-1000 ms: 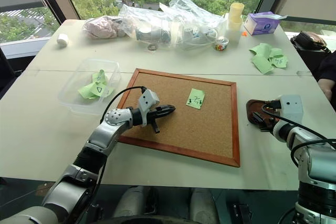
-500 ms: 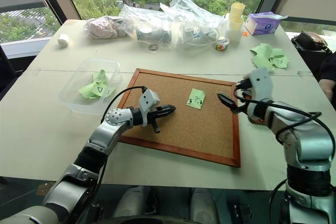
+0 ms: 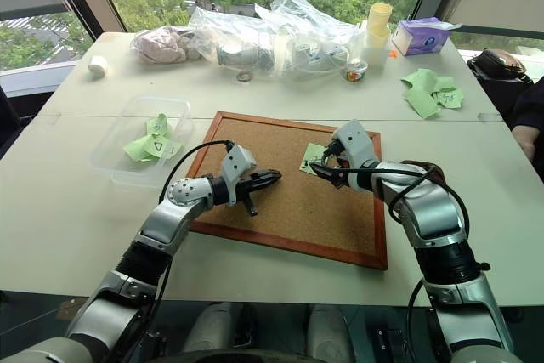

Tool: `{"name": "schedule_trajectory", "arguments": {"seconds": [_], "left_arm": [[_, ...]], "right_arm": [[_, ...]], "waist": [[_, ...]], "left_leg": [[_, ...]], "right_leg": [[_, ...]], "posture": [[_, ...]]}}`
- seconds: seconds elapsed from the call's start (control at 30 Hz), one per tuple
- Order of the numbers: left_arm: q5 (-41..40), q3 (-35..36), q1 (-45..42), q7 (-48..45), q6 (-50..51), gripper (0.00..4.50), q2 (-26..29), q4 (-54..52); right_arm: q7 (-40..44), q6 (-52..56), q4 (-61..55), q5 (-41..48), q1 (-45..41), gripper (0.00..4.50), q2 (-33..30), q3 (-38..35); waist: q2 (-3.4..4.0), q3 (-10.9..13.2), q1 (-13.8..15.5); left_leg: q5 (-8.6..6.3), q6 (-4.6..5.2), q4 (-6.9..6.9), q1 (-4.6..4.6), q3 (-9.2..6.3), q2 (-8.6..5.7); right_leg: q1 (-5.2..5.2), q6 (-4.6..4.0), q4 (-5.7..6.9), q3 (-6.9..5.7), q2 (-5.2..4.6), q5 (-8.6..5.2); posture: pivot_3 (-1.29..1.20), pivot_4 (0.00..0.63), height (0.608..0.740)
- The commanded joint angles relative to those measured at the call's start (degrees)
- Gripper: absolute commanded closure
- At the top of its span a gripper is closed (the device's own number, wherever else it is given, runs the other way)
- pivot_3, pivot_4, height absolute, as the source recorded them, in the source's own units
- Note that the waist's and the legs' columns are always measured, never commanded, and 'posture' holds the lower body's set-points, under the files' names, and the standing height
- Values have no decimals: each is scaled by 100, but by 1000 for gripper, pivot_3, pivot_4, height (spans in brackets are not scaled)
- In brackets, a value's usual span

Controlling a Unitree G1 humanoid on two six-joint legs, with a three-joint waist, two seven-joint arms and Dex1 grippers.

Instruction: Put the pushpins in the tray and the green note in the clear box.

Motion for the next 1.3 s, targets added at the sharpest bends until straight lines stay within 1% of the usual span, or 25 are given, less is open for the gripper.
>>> {"name": "schedule_trajectory", "arguments": {"seconds": [0.03,0.2,0.3,0.37,0.4,0.43,0.47,0.57,0.7,0.9,1.07,1.2,1.3], "left_arm": [[61,-12,196,33,179,4500,98,27],[51,-34,241,45,234,4500,125,-58],[49,-43,252,51,257,4500,133,-87],[46,-41,243,51,261,4500,133,-80],[46,-37,229,51,261,4500,131,-64],[49,-34,216,53,250,4500,129,-44],[52,-32,203,55,245,4500,127,-25],[54,-28,185,56,242,4500,125,2],[56,-34,182,53,240,4500,126,11],[90,-70,150,54,254,4500,123,105],[123,-122,129,41,236,4500,111,205],[138,-152,135,23,205,4500,113,224],[143,-145,99,11,163,4500,118,278]], "right_arm": [[24,-184,-4,-107,-117,1287,64,4],[59,-214,38,-169,-83,1287,98,51],[112,-244,46,-202,-2,2127,74,59],[130,-246,64,-217,34,3112,70,65],[131,-239,86,-226,47,3716,73,67],[127,-244,113,-247,64,4118,71,70],[123,-244,131,-269,76,4405,65,71],[132,-209,93,-287,85,4405,54,26],[86,-36,-149,-166,72,4405,17,-228],[-93,569,-863,275,-72,4405,-67,-991],[-193,897,-1215,432,-17,4405,-221,-1361],[-308,1036,-1297,449,111,4405,-397,-1680],[-435,1131,-1258,393,551,4405,-597,-2290]], "waist": [[0,0,-23],[0,0,-33],[0,0,-33],[0,0,-33],[0,0,-33],[0,0,-33],[0,0,-34],[0,0,-33],[0,0,-32],[0,1,-23],[0,0,-24],[0,0,-17],[-1,0,5]], "left_leg": [[0,0,0,-1,0,0],[1,-1,-2,0,0,1],[1,-1,-2,-1,0,1],[1,-1,-2,-1,0,1],[0,-1,-2,-1,0,2],[1,-1,-2,-1,0,2],[1,-1,-2,-1,1,1],[1,-1,-3,0,0,2],[1,-1,-3,-1,0,2],[0,-1,-3,-9,0,4],[-4,7,-3,-5,-3,4],[-13,23,-2,-5,-2,4],[-13,23,-2,-6,-2,3]], "right_leg": [[0,0,0,0,0,0],[-1,0,0,0,0,0],[-2,0,-1,0,0,0],[-2,0,-1,0,0,0],[-2,0,-2,0,0,0],[-2,0,-2,0,0,0],[-2,0,-2,0,0,0],[-2,0,-2,0,0,0],[-2,0,-2,0,0,0],[-10,0,-2,0,-5,0],[-5,0,-2,-1,-5,0],[-5,0,-2,-1,-7,0],[-4,0,-2,-1,-9,0]], "posture": [[0,150,740],[0,150,740],[0,150,740],[0,150,740],[0,150,740],[0,150,740],[0,150,740],[0,150,740],[0,150,740],[0,150,740],[0,150,740],[0,150,740],[0,150,740]]}}
